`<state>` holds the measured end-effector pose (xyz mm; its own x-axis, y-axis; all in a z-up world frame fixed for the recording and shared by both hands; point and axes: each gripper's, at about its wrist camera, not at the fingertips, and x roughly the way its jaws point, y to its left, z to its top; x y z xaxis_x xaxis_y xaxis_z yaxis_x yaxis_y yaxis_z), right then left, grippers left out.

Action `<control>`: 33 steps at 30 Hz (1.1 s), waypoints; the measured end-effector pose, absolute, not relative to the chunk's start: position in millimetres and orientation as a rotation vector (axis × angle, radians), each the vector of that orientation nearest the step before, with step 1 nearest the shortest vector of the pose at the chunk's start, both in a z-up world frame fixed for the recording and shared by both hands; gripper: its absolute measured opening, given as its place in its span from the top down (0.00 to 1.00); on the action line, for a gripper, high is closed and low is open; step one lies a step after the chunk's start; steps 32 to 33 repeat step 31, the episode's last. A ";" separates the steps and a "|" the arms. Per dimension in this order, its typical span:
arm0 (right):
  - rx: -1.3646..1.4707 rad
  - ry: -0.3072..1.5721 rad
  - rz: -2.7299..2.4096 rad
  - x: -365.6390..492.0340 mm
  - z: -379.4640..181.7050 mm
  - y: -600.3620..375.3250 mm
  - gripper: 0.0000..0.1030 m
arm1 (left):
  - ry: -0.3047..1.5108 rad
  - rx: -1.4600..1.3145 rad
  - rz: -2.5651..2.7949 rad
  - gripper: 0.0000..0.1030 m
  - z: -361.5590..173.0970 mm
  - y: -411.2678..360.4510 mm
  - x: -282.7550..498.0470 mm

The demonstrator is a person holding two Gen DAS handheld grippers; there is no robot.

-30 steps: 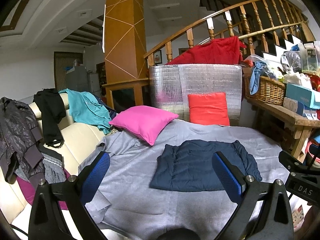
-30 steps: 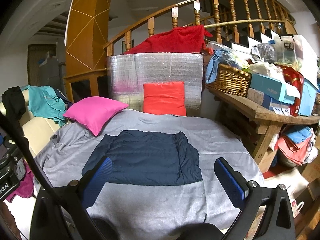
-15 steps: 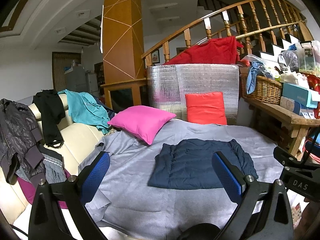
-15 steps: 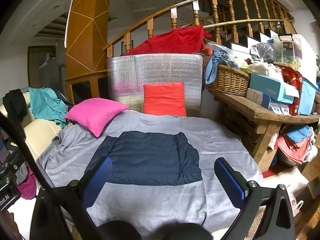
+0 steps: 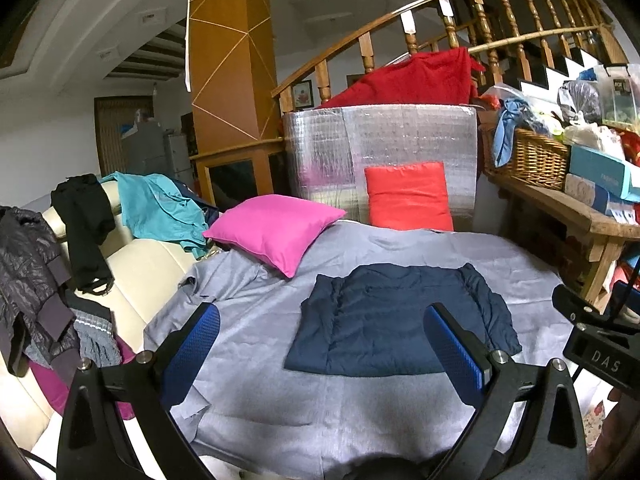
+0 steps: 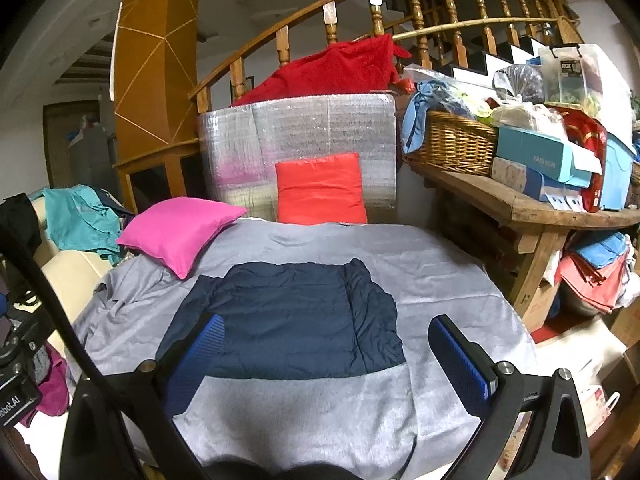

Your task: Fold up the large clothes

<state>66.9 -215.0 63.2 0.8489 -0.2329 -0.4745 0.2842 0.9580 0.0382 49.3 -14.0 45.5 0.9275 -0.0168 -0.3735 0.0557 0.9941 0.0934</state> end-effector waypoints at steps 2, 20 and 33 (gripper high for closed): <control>0.110 0.495 -0.276 73.7 60.6 -217.6 0.00 | 0.389 0.102 -0.043 0.01 45.2 -16.8 57.0; 0.095 0.533 -0.333 113.8 48.2 -223.8 0.00 | 0.410 0.083 -0.098 0.01 40.8 -19.1 96.6; 0.116 0.559 -0.323 140.1 35.4 -232.8 0.00 | 0.472 0.040 -0.100 0.01 20.7 -9.7 145.6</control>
